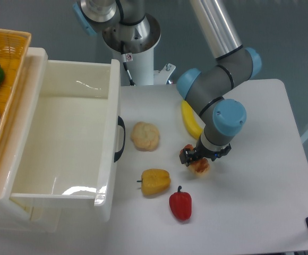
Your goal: Pick up the square bread
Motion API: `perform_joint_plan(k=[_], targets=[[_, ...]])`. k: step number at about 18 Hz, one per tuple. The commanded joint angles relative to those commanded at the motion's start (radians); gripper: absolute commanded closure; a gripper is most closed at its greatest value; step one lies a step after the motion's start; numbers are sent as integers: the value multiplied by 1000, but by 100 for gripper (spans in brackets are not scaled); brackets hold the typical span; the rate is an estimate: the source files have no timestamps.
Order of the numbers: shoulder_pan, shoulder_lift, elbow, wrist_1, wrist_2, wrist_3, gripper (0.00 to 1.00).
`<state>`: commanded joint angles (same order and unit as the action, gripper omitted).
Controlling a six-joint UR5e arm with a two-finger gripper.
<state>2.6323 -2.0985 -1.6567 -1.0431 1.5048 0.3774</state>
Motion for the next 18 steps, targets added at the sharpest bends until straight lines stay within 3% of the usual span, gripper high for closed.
perform_joint_plan(k=[5,9,11,18], targets=[[-2,0,-3,0,2,2,40],[-2,3,0,0,2,5,65],[-2,6,6,-2,3,11,73],[-21,26,84,-8,9,52,75]])
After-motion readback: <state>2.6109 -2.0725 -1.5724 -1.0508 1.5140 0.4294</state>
